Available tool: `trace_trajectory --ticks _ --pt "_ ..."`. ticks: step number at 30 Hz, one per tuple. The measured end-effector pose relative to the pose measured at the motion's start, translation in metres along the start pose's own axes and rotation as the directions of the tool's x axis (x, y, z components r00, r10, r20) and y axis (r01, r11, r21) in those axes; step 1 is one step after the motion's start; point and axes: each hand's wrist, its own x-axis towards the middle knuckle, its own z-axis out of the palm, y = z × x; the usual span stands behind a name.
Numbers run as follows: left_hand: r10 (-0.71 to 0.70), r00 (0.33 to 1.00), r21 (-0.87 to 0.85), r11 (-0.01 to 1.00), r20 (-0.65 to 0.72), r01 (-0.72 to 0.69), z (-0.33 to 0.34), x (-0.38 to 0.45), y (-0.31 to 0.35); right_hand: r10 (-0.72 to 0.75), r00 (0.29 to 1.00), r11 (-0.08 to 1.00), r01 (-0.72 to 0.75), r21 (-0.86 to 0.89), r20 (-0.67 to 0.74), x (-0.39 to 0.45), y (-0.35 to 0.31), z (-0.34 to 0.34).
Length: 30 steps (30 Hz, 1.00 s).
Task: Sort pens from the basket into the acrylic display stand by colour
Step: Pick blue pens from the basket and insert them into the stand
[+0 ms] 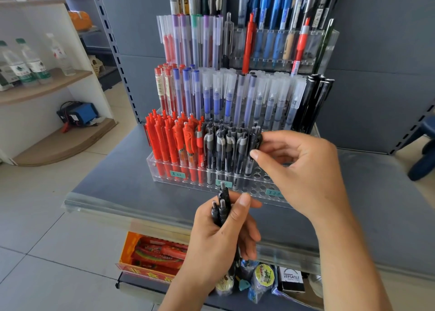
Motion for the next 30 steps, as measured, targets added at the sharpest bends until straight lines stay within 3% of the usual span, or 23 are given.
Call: trace_trajectory --ticks 4,11,14,18,20,30 --pt "0.003 1.0 0.003 1.0 -0.001 -0.003 0.0 0.0 -0.001 0.1 0.994 0.995 -0.099 -0.015 0.041 -0.002 -0.001 -0.003" --pt "0.008 1.0 0.003 1.0 0.005 -0.008 -0.001 0.0 -0.002 0.177 0.975 0.979 -0.16 -0.127 0.136 -0.003 -0.001 -0.008" --pt "0.011 1.0 -0.002 1.0 0.024 -0.011 -0.002 0.0 -0.003 0.17 0.97 0.984 -0.158 -0.082 0.175 -0.003 -0.006 -0.014" --pt "-0.001 0.997 0.004 1.0 0.073 0.001 -0.003 0.001 -0.002 0.125 0.876 0.988 -0.152 0.02 0.467 -0.007 -0.018 -0.017" --pt "-0.011 0.994 0.005 1.0 0.11 0.01 -0.003 0.0 -0.001 0.124 0.833 0.99 -0.137 -0.016 0.539 -0.008 -0.018 -0.014" --pt "-0.048 0.98 -0.016 0.999 0.193 0.052 0.0 -0.002 0.003 0.122 0.814 0.992 -0.115 -0.049 0.568 -0.009 -0.016 -0.018"
